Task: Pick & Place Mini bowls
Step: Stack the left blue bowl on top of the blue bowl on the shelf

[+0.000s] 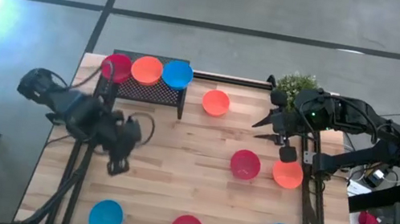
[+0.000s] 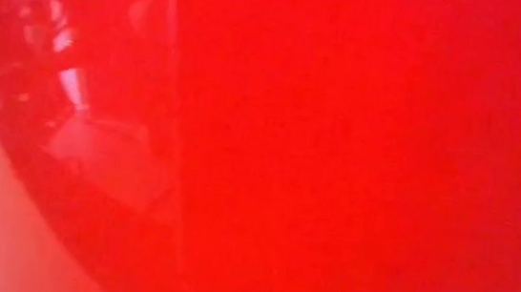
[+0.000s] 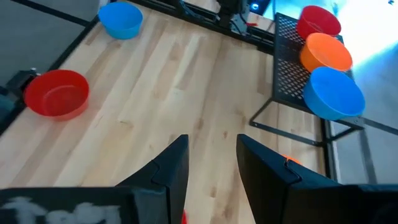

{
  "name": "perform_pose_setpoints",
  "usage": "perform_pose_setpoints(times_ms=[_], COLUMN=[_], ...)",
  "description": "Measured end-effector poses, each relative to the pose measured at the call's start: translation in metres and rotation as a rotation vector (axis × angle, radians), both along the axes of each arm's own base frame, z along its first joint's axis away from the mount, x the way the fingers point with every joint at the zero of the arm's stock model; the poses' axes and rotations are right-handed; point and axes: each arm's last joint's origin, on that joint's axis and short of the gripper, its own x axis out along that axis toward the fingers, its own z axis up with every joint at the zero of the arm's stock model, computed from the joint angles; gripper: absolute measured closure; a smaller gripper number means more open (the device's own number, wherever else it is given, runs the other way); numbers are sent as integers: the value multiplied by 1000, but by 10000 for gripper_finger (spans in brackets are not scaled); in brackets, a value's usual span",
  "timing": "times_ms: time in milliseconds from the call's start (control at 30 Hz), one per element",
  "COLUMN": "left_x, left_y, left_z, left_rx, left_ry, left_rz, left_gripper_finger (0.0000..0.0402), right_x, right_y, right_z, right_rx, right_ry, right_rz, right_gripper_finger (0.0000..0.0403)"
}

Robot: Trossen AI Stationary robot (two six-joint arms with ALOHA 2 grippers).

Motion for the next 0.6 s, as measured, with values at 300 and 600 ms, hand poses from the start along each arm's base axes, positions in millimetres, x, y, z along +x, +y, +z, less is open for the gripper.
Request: perform_pose_setpoints(times_ms=[300,600], left_x=[-1,-3], left_y=[-38,-61], left_z=[-54,-117], left_rx=[-62,-88], left_ry=[125,144], left_rz=[-177,-409], left_gripper_finger=[310,310], right_x=[0,0], right_y=[1,1], right_z=[0,0], right_rx=[50,108], right_ry=[4,11], right_rz=[-3,-46], right_gripper_finger=[271,271])
